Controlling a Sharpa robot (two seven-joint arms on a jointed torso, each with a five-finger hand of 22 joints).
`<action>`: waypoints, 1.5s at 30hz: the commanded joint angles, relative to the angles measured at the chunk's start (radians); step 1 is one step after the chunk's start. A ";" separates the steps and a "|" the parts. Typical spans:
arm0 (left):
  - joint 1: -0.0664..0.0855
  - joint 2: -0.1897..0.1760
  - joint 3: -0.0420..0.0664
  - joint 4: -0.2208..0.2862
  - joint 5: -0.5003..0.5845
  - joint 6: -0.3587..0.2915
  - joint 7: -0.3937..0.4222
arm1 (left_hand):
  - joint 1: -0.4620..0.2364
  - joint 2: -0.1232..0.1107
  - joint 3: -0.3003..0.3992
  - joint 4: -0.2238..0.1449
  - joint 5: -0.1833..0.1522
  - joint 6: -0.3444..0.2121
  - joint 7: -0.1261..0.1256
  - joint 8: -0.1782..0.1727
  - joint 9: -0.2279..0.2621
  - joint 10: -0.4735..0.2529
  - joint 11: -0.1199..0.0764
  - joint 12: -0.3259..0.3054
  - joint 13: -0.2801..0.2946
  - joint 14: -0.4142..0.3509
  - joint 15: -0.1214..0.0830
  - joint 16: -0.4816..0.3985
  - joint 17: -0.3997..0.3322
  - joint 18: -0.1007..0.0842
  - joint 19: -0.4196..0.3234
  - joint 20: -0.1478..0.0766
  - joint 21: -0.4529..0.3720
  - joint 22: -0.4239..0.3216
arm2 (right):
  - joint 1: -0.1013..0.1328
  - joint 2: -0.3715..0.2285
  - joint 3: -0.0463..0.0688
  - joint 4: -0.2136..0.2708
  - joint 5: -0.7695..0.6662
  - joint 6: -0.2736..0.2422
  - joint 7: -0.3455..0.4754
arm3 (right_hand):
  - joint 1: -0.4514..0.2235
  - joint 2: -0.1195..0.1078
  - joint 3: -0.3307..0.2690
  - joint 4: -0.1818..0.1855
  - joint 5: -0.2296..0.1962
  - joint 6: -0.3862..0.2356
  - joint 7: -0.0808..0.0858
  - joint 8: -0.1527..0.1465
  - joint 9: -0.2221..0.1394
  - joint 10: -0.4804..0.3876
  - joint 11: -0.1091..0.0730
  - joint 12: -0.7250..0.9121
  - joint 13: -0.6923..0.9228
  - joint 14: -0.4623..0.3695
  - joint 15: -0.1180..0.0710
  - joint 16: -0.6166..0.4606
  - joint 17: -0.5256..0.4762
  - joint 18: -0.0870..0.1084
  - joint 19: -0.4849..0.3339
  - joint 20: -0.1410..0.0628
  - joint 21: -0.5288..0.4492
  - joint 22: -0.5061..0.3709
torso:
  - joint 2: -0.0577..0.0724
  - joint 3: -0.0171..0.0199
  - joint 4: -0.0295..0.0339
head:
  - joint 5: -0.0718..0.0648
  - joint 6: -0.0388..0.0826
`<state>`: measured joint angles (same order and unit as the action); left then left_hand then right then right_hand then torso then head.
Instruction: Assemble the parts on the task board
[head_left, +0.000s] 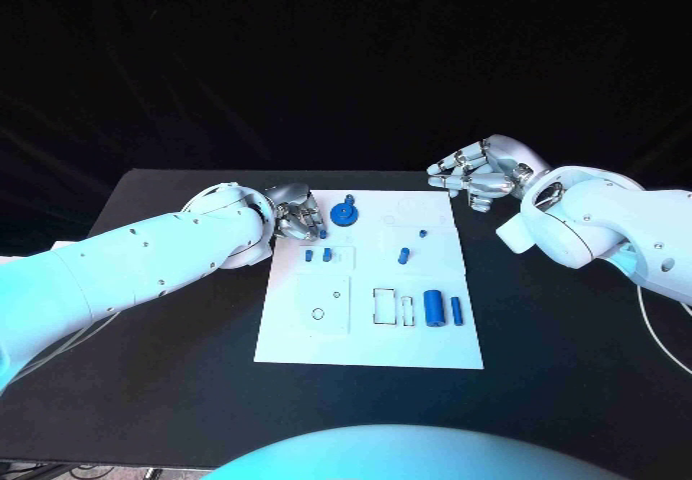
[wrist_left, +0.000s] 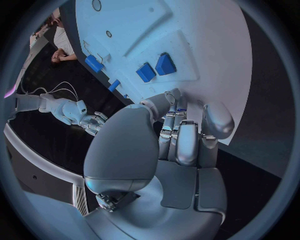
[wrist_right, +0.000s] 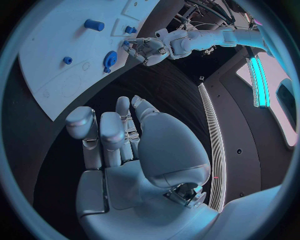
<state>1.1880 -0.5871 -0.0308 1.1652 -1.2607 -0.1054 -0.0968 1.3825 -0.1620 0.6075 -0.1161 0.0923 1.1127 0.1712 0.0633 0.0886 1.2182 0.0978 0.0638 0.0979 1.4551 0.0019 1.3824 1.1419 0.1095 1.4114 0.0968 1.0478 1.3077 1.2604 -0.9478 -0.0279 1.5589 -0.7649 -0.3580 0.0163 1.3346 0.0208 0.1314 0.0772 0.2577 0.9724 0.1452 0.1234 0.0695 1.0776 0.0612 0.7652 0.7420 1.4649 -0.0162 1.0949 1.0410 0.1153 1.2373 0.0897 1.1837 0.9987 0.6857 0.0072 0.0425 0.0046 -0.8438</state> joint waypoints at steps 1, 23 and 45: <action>0.000 -0.003 0.001 0.003 -0.003 -0.014 0.012 | -0.002 -0.004 0.007 -0.001 0.004 -0.006 -0.002 0.000 -0.001 -0.007 -0.002 -0.002 -0.002 0.002 0.007 -0.005 -0.001 -0.010 0.001 0.007 -0.006 0.071 | 0.000 0.000 0.000 0.000 -0.008 0.012 0.006 | -0.011 -0.002 0.000 0.003 0.005 0.002 0.004 0.004 0.000 -0.007 -0.002 0.006 -0.001 -0.002 -0.002 -0.006 -0.001 0.009 -0.001 0.000 -0.006 -0.002 | 0.000 -0.0005 0.0000 | 0.001 0.001; 0.002 -0.050 0.012 0.066 0.043 -0.041 0.088 | -0.057 -0.059 -0.143 0.034 -0.001 -0.019 -0.027 0.012 -0.013 -0.093 -0.003 0.018 -0.020 -0.047 0.012 -0.047 -0.097 0.016 -0.052 0.018 -0.158 0.018 | 0.000 -0.002 0.000 -0.001 -0.008 0.011 0.004 | -0.011 -0.002 0.000 0.003 0.005 0.002 0.004 0.004 0.000 -0.007 -0.002 0.006 -0.001 -0.002 -0.002 -0.006 -0.001 0.009 -0.001 0.000 -0.006 -0.002 | -0.001 0.0003 0.0010 | 0.004 0.002; 0.001 -0.007 0.011 0.020 0.007 0.003 0.073 | -0.003 0.015 -0.152 0.035 -0.005 0.043 -0.044 0.039 -0.007 -0.096 -0.012 0.053 -0.022 -0.047 0.004 -0.034 -0.091 0.013 -0.042 0.012 -0.150 0.024 | 0.000 0.001 0.000 0.000 -0.008 0.011 0.006 | -0.011 -0.002 0.000 0.003 0.005 0.002 0.004 0.004 0.000 -0.007 -0.002 0.006 -0.001 -0.002 -0.002 -0.006 -0.001 0.009 -0.001 0.000 -0.006 -0.002 | 0.001 0.0007 -0.0011 | 0.001 0.003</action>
<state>1.1885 -0.5974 -0.0200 1.1863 -1.2433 -0.1228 -0.0291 1.3777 -0.1590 0.4502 -0.0801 0.0923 1.1509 0.1267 0.0989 0.0805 1.1238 0.0892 0.1135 0.0767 1.4084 0.0090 1.3450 1.0500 0.1095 1.3672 0.1157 0.8948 1.3074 1.2604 -0.9486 -0.0279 1.5578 -0.7649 -0.3579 0.0161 1.3346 0.0208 0.1313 0.0772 0.2577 0.9724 0.1452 0.1234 0.0695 1.0751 0.0588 0.7652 0.7421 1.4649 -0.0162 1.0949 1.0410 0.1153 1.2373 0.0897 1.1837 0.9987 0.6865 0.0078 0.0413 0.0067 -0.8395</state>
